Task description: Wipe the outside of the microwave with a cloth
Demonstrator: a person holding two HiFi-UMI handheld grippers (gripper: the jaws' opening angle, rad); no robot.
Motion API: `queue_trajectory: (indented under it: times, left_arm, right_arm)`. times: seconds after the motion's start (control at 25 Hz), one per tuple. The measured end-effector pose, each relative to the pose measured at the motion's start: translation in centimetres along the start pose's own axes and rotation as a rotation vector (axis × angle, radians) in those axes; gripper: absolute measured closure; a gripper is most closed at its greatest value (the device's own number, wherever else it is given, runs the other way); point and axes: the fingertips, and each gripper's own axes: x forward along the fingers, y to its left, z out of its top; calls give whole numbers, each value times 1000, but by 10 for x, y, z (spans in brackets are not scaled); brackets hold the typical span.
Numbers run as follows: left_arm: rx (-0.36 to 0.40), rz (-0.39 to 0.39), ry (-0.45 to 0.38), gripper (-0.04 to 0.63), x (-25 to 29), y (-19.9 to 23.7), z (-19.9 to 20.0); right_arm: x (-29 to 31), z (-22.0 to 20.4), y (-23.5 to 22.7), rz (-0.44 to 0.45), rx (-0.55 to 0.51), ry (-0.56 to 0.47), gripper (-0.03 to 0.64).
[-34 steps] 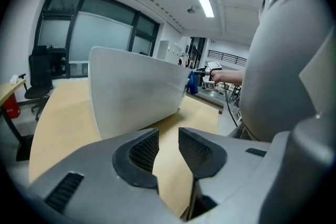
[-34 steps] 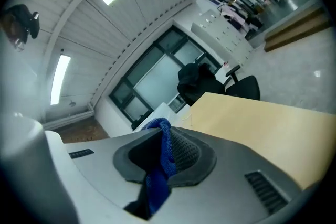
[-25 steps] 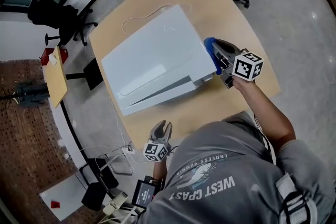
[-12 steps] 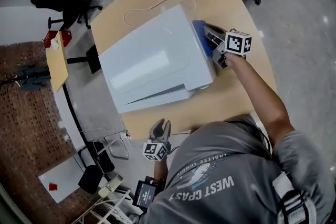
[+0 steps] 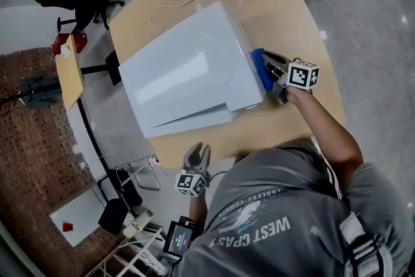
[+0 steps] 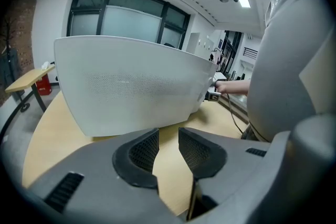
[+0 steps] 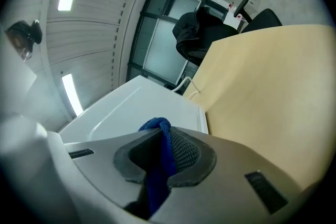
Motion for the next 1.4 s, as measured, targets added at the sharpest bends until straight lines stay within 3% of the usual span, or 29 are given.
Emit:
queue_trajectory:
  times: [0.16, 0.32, 0.44, 0.76, 0.88, 1.04, 1.12, 1.24, 1.32, 1.4]
  left_arm:
    - [0, 11, -12, 466, -6, 2, 1]
    - [-7, 23, -22, 466, -13, 4, 1]
    - [-12, 26, -22, 466, -13, 10, -2]
    - [12, -14, -13, 466, 1, 7, 3]
    - [27, -35, -5, 466, 5, 7, 3]
    - [35, -57, 3, 466, 8, 14, -6]
    - [29, -55, -9, 466, 7, 21, -12]
    - [10, -48, -48, 466, -5, 34, -19]
    - [-10, -39, -79, 466, -19, 45, -26]
    - [-32, -25, -109, 466, -33, 59, -35]
  right_arm:
    - [88, 81, -26, -2, -9, -64, 565]
    - [119, 105, -22, 23, 19, -40, 563]
    - [95, 77, -29, 28, 60, -19, 565]
    - [-46, -68, -15, -13, 170, 114, 565]
    - [-57, -78, -12, -20, 146, 118, 565]
    - [-35, -18, 28, 64, -19, 41, 563]
    - [-23, 28, 76, 147, -176, 1, 565]
    - [-6, 66, 166, 226, -633, 92, 565]
    - [12, 53, 211, 234, -958, 247, 563]
    - [35, 16, 238, 217, -1229, 435, 564]
